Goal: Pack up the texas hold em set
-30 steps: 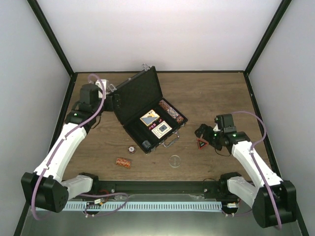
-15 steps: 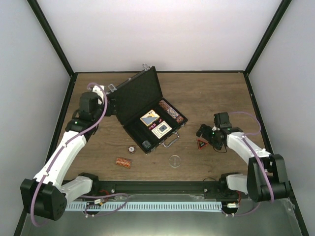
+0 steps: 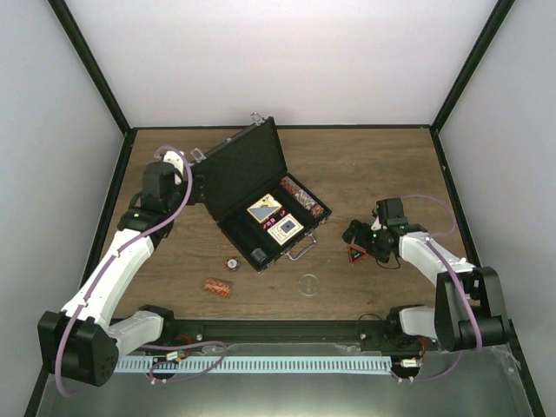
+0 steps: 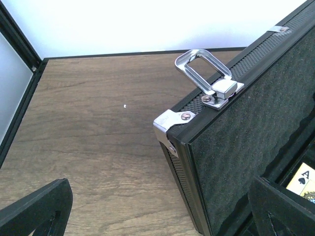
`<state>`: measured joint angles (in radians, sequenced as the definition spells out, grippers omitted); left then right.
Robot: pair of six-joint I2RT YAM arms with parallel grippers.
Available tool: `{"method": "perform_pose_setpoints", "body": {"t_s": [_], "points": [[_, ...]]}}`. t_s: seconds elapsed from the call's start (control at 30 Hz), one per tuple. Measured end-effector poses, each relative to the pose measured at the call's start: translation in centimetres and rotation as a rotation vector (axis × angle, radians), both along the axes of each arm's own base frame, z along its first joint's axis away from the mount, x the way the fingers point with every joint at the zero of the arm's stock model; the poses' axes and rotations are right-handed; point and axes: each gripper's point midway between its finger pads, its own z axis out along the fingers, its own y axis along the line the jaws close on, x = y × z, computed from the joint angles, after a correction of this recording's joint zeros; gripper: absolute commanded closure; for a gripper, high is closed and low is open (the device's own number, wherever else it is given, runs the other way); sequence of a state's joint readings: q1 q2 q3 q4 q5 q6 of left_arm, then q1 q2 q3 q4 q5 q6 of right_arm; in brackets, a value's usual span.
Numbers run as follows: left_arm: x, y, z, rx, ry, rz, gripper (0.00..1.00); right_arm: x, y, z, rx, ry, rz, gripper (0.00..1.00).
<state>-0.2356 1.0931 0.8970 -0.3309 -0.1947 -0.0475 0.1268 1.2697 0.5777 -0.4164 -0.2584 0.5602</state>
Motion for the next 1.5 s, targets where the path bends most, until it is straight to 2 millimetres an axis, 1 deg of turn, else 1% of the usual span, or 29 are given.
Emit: {"method": "perform_pose_setpoints", "body": {"t_s": [0.2,0.4,0.57,0.7,0.9,0.97,1.1,1.27,1.5], "points": [[0.0,0.1,-0.1,0.003,0.002,0.005,0.00,-0.4,0.7,0.0,0.032,0.007,0.021,0.00],[0.1,0.1,-0.2,0.004,0.004,0.006,0.00,-1.5,1.9,0.3,0.058,-0.004,0.050,0.01],[0.1,0.2,-0.2,0.007,0.005,0.009,0.00,-2.2,2.9,0.4,0.041,0.002,0.072,0.00],[0.1,0.2,-0.2,0.006,0.005,0.009,0.00,-2.2,2.4,0.7,-0.005,-0.001,0.049,0.00],[0.1,0.2,-0.2,0.006,0.005,0.009,0.00,-1.7,0.3,1.5,-0.096,0.013,-0.069,0.00],[0.1,0.2,-0.2,0.006,0.004,0.009,0.00,-1.6,0.0,1.6,-0.101,0.020,-0.099,0.00],[0.1,0.2,-0.1,0.005,0.003,0.009,0.00,-2.0,0.2,1.3,-0.104,0.046,-0.121,0.01],[0.0,0.2,-0.1,0.004,0.002,0.011,0.00,-2.9,0.5,0.4,-0.117,0.099,-0.124,0.04],[0.0,0.2,-0.1,0.002,0.002,0.012,0.00,-3.3,0.9,1.0,-0.094,0.097,-0.143,0.08]]}}
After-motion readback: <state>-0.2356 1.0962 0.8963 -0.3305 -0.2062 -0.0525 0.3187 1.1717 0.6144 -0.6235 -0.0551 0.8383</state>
